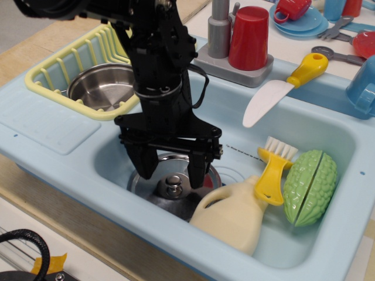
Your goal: Put lid on pot or pan
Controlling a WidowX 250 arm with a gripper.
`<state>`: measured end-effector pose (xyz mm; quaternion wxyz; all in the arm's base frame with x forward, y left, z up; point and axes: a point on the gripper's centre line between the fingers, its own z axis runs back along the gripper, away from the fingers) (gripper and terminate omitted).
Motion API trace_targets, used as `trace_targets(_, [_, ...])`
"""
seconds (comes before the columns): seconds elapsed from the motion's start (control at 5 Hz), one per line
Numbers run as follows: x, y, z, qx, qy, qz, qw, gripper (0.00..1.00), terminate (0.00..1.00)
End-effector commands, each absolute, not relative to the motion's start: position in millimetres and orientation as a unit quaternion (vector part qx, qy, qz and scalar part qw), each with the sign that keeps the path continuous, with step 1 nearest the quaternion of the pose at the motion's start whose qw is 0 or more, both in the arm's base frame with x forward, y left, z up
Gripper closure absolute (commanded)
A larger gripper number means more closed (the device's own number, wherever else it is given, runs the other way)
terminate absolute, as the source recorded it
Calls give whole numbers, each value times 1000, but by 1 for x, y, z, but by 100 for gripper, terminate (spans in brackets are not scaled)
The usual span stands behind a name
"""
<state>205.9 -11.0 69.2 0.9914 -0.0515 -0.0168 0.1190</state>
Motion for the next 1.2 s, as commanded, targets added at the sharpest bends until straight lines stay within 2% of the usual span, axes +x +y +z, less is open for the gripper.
trace_targets(0.0, [207,-7,64,-65,-12,134,989,0,0])
trace_targets(0.2, [208,-6,57,-72,4,146,987,100,0])
trace_targets(0.8, [202,-9,63,-67,0,151,986,100,0])
trace_targets(1.0, [207,-14,79,-51,-13,141,989,100,0])
